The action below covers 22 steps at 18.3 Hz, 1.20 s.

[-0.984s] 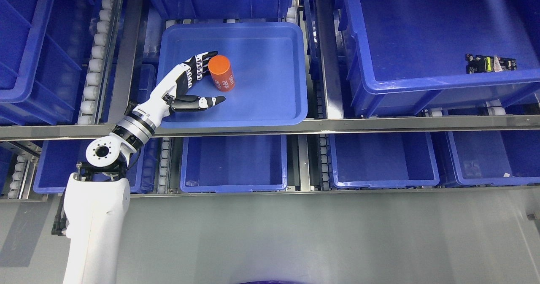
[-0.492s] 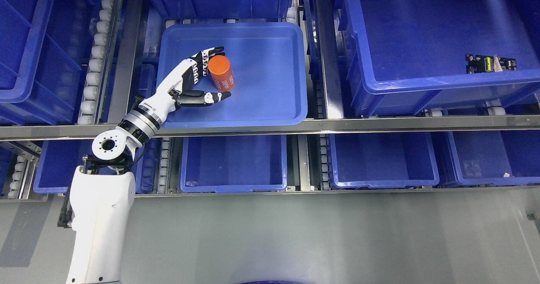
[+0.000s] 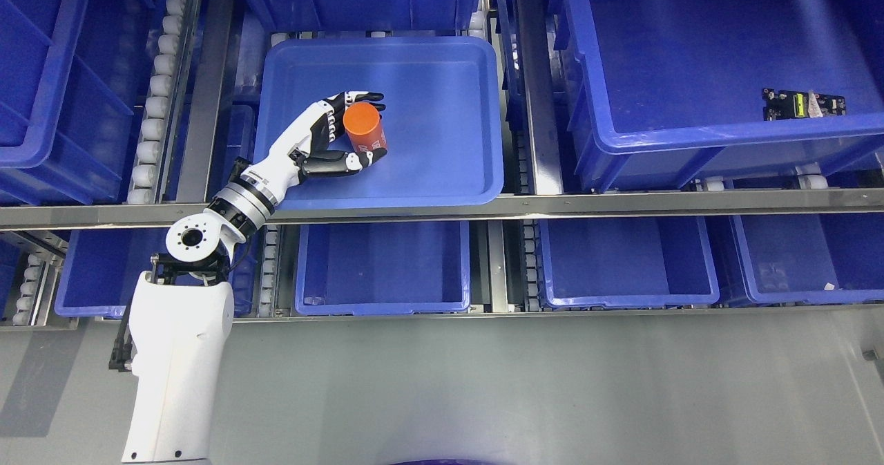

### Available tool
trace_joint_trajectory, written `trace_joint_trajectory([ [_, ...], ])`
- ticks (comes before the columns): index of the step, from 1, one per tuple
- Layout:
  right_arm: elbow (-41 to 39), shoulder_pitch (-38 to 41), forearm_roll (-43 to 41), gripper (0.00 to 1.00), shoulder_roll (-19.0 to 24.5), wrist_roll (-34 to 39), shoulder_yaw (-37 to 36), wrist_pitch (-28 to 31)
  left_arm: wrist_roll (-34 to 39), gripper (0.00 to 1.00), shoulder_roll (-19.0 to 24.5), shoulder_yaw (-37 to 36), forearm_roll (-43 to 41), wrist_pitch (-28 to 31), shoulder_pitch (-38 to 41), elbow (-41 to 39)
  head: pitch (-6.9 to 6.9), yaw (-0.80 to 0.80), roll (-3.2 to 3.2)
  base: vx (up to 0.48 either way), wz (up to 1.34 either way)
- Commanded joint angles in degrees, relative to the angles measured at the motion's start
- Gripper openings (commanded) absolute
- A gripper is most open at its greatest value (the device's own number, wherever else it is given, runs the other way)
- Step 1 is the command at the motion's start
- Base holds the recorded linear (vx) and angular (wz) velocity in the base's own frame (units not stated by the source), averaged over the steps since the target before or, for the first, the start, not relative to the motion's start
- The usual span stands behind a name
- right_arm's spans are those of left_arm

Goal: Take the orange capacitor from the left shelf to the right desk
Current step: 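Lift the capacitor up and out of the blue tray with the left hand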

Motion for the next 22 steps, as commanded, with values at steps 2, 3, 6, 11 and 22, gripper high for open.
trace_joint_trajectory([
  [2,-1.0,1.14,0.26,1.0,-1.0,0.02,-0.7,-0.05,-0.12,0.12,-2.88,5.33,-0.52,-6.7,0.02,3.47,0.0,0.0,0.0,0.0,0.0],
  [3,-1.0,1.14,0.26,1.0,-1.0,0.02,-0.7,-0.05,-0.12,0.07,-2.88,5.42,-0.52,-8.02,0.02,4.08,0.0,0.0,0.0,0.0,0.0],
  [6,-1.0,1.14,0.26,1.0,-1.0,0.02,-0.7,-0.05,-0.12,0.03,-2.88,5.51,-0.44,-8.3,0.03,4.27,0.0,0.0,0.0,0.0,0.0],
  [11,-1.0,1.14,0.26,1.0,-1.0,0.02,-0.7,-0.05,-0.21,0.0,-2.88,6.21,-0.09,-11.97,-0.06,4.0,0.0,0.0,0.0,0.0,0.0],
  [22,-1.0,1.14,0.26,1.0,-1.0,0.02,-0.7,-0.05,30.16,0.01,-2.88,4.63,7.03,-32.82,-3.84,-3.37,0.0,0.0,0.0,0.0,0.0],
])
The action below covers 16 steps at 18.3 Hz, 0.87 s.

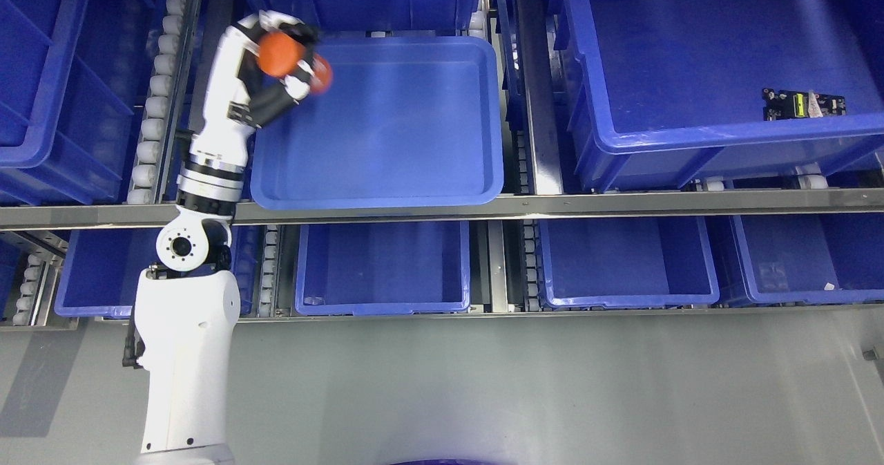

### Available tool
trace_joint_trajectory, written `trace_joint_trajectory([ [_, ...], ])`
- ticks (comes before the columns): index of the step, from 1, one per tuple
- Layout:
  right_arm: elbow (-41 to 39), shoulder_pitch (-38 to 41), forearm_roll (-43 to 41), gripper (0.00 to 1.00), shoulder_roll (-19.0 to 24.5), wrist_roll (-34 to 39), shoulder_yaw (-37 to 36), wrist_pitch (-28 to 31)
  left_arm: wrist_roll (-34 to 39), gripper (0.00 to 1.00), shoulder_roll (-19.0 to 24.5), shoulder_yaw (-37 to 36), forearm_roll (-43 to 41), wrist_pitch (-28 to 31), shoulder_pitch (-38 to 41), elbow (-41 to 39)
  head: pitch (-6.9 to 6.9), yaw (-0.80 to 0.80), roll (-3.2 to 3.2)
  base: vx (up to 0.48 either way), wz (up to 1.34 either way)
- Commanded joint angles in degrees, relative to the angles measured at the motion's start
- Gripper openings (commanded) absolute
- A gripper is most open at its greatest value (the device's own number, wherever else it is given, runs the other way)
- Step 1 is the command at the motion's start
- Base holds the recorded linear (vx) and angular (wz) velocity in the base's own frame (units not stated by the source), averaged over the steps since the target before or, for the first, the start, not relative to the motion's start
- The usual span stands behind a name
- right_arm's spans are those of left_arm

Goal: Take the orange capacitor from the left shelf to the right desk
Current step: 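Lift the capacitor up and out of the blue tray with the left hand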

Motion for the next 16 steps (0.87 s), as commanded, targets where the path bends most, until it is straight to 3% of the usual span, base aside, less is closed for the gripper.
trace_joint_trajectory([
  [1,-1.0,1.14,0.26,1.0,-1.0,0.02,-0.7,-0.24,13.18,0.01,0.53,-0.72,1.99,-3.09,-1.54,-5.33,0.0,0.0,0.0,0.0,0.0],
  [4,-1.0,1.14,0.26,1.0,-1.0,0.02,-0.7,-0.24,18.47,0.01,0.53,-2.91,1.99,-0.9,-1.63,-8.58,0.0,0.0,0.0,0.0,0.0],
  [8,-1.0,1.14,0.26,1.0,-1.0,0.02,-0.7,-0.24,18.57,0.01,0.53,-6.51,1.99,-0.8,-1.72,-11.13,0.0,0.0,0.0,0.0,0.0],
  [16,-1.0,1.14,0.26,1.0,-1.0,0.02,-0.7,-0.24,17.87,0.01,0.53,-5.29,2.25,-0.98,-0.66,-15.09,0.0,0.0,0.0,-0.002,0.0],
])
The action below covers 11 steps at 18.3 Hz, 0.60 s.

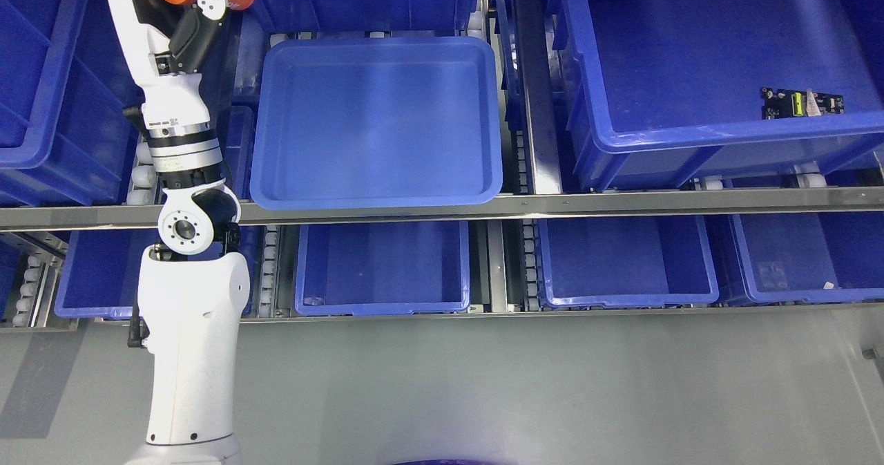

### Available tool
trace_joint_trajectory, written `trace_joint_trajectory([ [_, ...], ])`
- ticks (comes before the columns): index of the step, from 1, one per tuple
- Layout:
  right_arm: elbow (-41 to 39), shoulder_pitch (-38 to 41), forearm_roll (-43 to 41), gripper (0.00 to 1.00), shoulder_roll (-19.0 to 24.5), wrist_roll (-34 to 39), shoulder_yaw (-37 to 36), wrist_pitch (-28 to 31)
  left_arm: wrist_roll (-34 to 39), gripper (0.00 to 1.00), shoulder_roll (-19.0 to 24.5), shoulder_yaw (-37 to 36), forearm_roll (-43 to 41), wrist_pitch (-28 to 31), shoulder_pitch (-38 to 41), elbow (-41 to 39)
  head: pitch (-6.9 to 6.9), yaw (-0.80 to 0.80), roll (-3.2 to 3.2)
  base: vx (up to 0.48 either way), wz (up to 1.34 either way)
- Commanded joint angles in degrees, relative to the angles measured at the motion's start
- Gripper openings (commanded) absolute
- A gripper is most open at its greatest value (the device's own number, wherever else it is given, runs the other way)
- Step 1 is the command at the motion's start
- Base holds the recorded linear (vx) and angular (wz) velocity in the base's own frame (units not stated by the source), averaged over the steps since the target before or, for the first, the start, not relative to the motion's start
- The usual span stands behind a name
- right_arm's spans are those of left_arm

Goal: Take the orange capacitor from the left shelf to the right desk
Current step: 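Hold the capacitor raised in the left hand while turning toward the steel table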

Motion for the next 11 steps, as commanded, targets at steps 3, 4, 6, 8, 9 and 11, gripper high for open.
trace_joint_trajectory([
  [3,-1.0,1.15,0.26,1.0,-1.0,0.02,-0.7,0.0,-0.41,0.01,0.9,-0.88,0.2,-0.43,0.92,-8.47,0.0,0.0,0.0,-0.015,0.0],
  [4,-1.0,1.15,0.26,1.0,-1.0,0.02,-0.7,0.0,-0.93,0.01,0.9,-1.31,0.2,-0.44,1.36,-9.0,0.0,0.0,0.0,-0.029,-0.02],
  [6,-1.0,1.15,0.26,1.0,-1.0,0.02,-0.7,0.0,-2.51,0.01,0.9,-1.58,0.2,-0.52,1.54,-10.58,0.0,0.0,0.0,-0.041,-0.02],
  [8,-1.0,1.15,0.26,1.0,-1.0,0.02,-0.7,0.09,-3.22,0.01,0.9,-2.11,0.2,-1.92,1.54,-11.02,0.0,0.0,0.0,-0.066,-0.04],
  [9,-1.0,1.15,0.26,1.0,-1.0,0.02,-0.7,0.0,-3.22,0.01,0.9,-2.46,0.2,-3.67,1.89,-11.37,0.0,0.0,0.0,-0.079,-0.05],
  [11,-1.0,1.15,0.26,1.0,-1.0,0.02,-0.7,0.0,-3.22,0.01,0.9,-2.99,0.2,-6.31,1.98,-11.46,0.0,0.0,0.0,-0.115,-0.06],
])
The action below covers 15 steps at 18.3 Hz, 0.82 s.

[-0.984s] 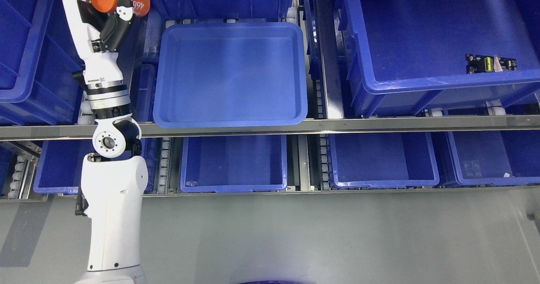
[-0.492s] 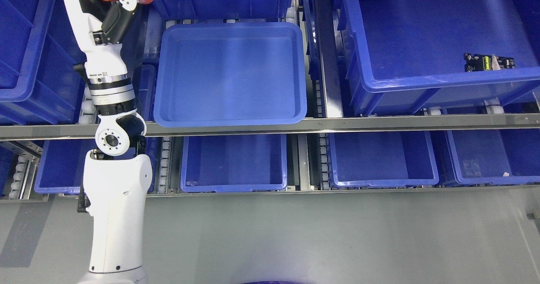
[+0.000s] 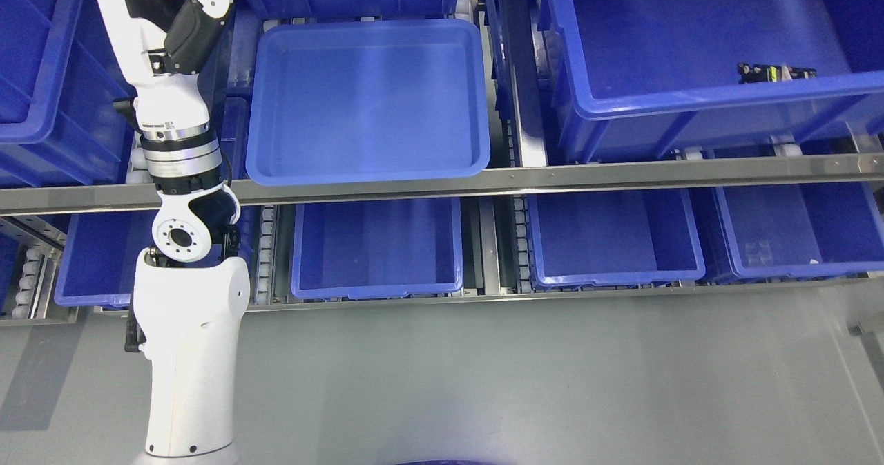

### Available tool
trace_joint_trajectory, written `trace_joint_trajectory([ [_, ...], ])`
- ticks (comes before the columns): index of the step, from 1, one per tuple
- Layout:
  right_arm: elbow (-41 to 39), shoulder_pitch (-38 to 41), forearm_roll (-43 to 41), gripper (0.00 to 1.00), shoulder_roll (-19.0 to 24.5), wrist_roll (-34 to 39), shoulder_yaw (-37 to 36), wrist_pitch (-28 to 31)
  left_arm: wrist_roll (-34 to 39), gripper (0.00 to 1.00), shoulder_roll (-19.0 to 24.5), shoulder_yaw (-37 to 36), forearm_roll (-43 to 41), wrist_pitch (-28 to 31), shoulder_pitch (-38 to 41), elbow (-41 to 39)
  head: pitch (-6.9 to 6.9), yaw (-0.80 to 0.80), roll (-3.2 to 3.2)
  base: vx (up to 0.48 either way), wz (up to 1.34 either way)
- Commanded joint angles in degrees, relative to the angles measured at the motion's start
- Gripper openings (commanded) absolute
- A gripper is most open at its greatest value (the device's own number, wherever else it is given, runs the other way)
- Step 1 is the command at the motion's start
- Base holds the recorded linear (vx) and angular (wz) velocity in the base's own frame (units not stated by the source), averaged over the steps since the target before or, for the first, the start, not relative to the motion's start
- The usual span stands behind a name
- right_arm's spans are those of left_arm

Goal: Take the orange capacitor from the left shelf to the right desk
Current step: 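Hold the capacitor raised in the left hand while turning toward the steel table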

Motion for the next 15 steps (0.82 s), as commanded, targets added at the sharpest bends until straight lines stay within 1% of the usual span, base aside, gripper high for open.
trace_joint_trajectory([
  [1,-1.0,1.14,0.26,1.0,-1.0,0.02,-0.7,0.01,-0.26,0.01,0.96,-1.39,0.02,-4.03,0.76,-4.75,0.0,0.0,0.0,-0.139,-0.08],
  [3,-1.0,1.14,0.26,1.0,-1.0,0.02,-0.7,0.01,-0.26,0.01,0.96,-1.83,0.02,-4.83,0.67,-4.75,0.0,0.0,0.0,-0.137,-0.07],
  [9,-1.0,1.14,0.26,1.0,-1.0,0.02,-0.7,0.1,-0.09,0.01,0.96,-8.33,0.02,-5.45,0.58,-4.66,0.0,0.0,0.0,-0.167,-0.14],
  [12,-1.0,1.14,0.26,1.0,-1.0,0.02,-0.7,0.01,0.0,0.01,0.96,-8.95,0.37,-5.09,0.58,-4.22,0.0,0.0,0.0,-0.187,-0.31],
  [15,-1.0,1.14,0.26,1.0,-1.0,0.02,-0.7,0.01,0.0,0.01,0.96,-9.04,4.49,-3.34,0.58,-3.87,0.0,0.0,0.0,-0.173,-0.45],
])
